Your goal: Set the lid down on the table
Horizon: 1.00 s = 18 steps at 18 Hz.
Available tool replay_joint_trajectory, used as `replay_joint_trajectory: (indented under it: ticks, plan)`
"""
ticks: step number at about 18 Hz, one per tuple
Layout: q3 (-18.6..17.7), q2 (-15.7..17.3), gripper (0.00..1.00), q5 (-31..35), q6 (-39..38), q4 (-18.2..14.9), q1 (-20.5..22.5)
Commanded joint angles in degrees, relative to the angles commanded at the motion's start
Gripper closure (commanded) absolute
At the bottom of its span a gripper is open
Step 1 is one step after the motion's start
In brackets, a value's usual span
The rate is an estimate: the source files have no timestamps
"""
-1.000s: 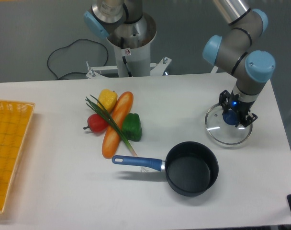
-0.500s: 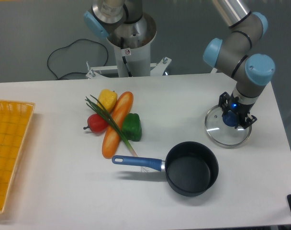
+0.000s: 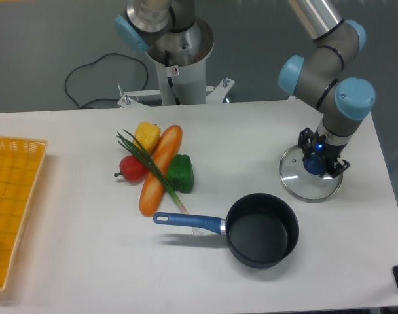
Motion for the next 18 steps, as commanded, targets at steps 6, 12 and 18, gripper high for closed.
replay_joint_trajectory:
  ticks: [6, 12, 18]
  plan:
    - [0.0, -0.3, 0.47, 0.0, 0.1, 0.0, 0.0]
    - [0.0, -0.4, 0.45, 0.0, 0.1, 0.0, 0.0]
    - [0.0, -0.4, 0.42, 0.0, 0.1, 0.0, 0.0]
